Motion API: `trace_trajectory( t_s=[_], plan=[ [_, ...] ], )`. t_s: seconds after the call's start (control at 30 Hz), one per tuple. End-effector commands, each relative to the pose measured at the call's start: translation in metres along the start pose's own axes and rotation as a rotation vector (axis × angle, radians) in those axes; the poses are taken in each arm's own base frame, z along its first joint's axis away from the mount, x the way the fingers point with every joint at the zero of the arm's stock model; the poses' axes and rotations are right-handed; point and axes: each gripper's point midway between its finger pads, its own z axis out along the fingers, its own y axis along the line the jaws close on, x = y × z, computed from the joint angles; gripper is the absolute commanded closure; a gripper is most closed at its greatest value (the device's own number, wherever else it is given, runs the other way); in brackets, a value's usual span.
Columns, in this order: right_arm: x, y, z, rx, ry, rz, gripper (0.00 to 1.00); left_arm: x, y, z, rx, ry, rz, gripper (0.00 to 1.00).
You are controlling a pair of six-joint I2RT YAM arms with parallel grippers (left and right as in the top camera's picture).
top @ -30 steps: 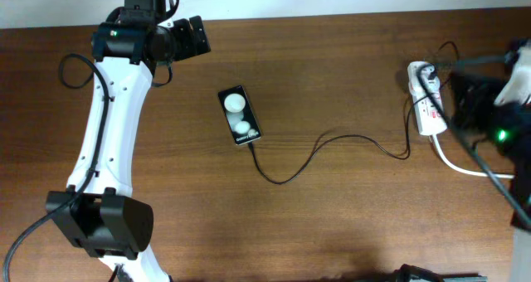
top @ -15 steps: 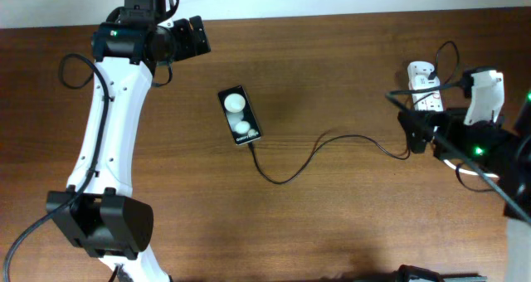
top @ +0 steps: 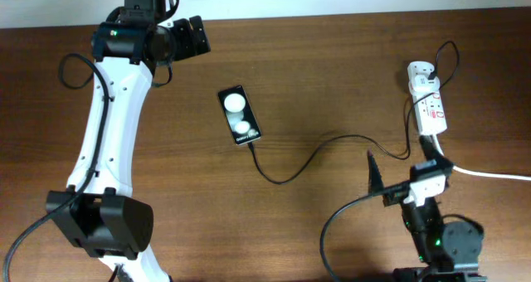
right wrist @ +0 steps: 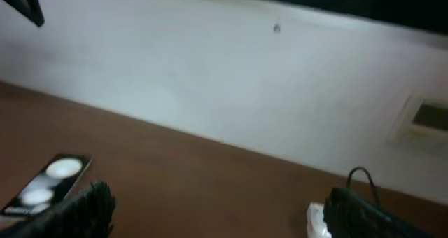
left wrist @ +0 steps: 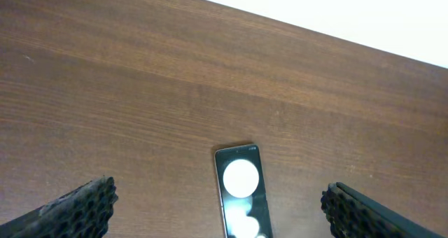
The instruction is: Plug charger to phone and switch on socket
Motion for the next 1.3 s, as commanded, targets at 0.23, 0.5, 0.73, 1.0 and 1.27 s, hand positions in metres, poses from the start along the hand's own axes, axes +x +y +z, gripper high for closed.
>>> trace_trajectory(
  t_s=[0.23, 0.5, 0.73, 1.0, 1.27],
  plan=[
    [0.078, 0.007, -0.011, 0.036, 0.130, 0.021, 0.01, -0.007, 0.003, -0.009, -0.010, -0.027, 0.001, 0.01],
    [0.081, 0.007, -0.012, 0.038, 0.141, 0.082, 0.01, -0.007, 0.003, -0.009, -0.010, -0.027, 0.000, 0.01],
    [0.081, 0.007, -0.012, 0.038, 0.141, 0.082, 0.01, -0.007, 0.003, -0.009, -0.010, -0.027, 0.000, 0.01],
    [0.081, 0.007, -0.012, 0.038, 0.141, 0.082, 0.01, 0.008, 0.020, -0.039, -0.098, -0.028, 0.007, 0.01],
    [0.081, 0.007, -0.012, 0.038, 0.141, 0.082, 0.01, 0.066, 0.034, -0.078, 0.030, -0.404, 0.217, 0.01]
  ],
)
